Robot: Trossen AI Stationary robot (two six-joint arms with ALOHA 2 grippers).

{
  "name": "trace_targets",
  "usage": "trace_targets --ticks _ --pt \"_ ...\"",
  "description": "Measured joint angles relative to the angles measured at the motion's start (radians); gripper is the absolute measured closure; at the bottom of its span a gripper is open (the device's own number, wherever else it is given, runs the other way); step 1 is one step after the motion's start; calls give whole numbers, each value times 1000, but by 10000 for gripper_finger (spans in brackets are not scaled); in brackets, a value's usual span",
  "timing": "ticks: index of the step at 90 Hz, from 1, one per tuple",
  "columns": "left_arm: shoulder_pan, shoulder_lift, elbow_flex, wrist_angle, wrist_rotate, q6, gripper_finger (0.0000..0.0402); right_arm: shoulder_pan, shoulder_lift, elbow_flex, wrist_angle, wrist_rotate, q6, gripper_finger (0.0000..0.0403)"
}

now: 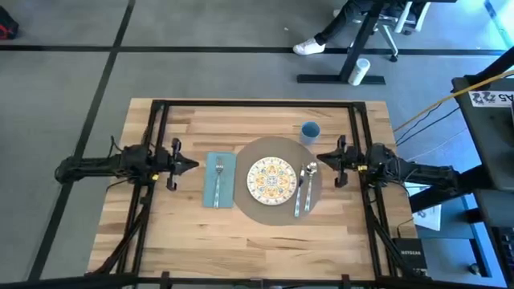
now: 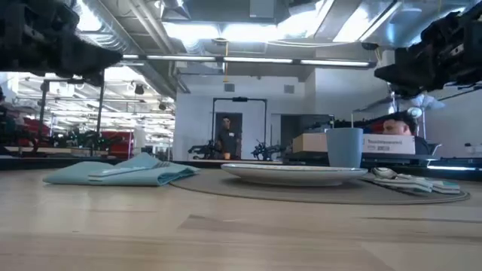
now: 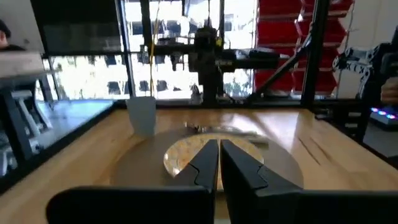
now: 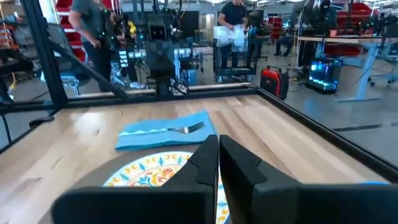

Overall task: Set table place
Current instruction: Return to Home Position

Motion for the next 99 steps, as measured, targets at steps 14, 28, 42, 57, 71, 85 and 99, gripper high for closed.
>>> trace_targets --ticks 14,28,42,57,71,85,99 --pt "1 3 0 -1 0 -22 402 0 2 0 -2 14 -3 403" --pt "1 7 0 -2 0 -19 402 0 2 0 -1 14 -45 403" --pt "1 6 0 -2 0 65 402 0 2 0 -1 14 -50 403" --pt "1 6 0 -3 1 110 402 0 3 0 -1 14 -51 403" --pt "1 6 0 -3 1 90 402 0 3 0 -1 14 -51 403" --pt "1 6 0 -4 1 46 402 0 3 0 -1 14 -51 403" --pt "1 6 0 -4 1 34 402 0 3 0 -1 14 -51 403"
